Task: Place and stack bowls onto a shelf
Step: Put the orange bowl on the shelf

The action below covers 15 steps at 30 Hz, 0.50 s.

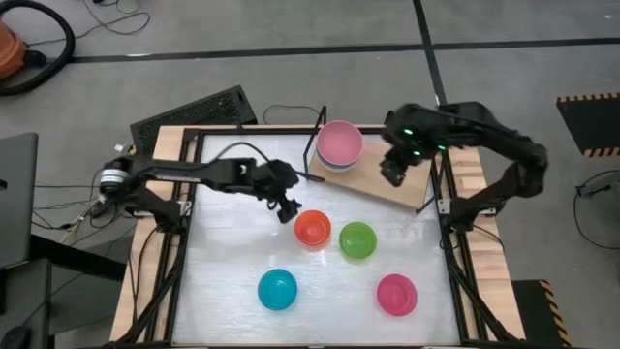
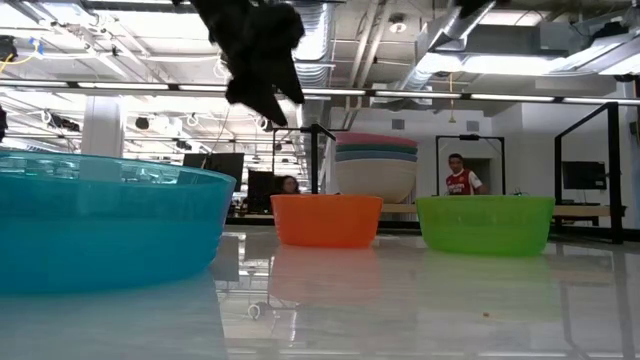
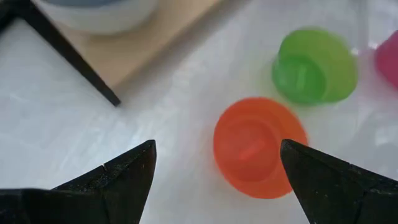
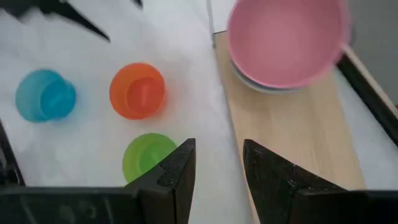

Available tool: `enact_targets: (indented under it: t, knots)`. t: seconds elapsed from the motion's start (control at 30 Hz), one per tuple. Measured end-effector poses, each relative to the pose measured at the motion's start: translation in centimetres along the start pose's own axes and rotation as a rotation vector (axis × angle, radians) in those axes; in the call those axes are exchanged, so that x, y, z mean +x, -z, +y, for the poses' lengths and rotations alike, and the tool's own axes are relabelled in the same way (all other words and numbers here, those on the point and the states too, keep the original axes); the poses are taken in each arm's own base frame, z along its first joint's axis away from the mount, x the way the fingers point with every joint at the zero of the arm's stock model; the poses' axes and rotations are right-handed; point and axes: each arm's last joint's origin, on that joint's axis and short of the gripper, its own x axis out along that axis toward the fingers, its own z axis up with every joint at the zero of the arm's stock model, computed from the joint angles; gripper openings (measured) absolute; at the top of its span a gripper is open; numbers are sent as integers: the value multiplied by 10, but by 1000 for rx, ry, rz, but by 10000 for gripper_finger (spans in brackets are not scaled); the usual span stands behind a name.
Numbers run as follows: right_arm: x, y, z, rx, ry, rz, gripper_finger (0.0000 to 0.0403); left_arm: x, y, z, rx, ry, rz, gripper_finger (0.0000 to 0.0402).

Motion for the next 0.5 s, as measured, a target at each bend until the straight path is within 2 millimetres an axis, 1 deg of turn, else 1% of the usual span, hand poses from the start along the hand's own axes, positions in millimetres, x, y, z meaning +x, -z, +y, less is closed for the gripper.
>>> enact_targets:
  t: [0.13, 0.23, 0.37, 0.5]
  knots:
    - [-31, 27, 4, 79, 69, -88, 159, 33, 10, -5, 50, 1, 97, 327]
    - [-44, 46, 6, 122, 94, -150, 159, 56, 17, -8, 64, 0, 152, 327]
    - [-53, 67, 5, 180, 100, -205, 159, 81, 25, -13, 83, 16, 184, 327]
    - [-53, 82, 2, 223, 88, -204, 159, 97, 31, -15, 88, 18, 208, 327]
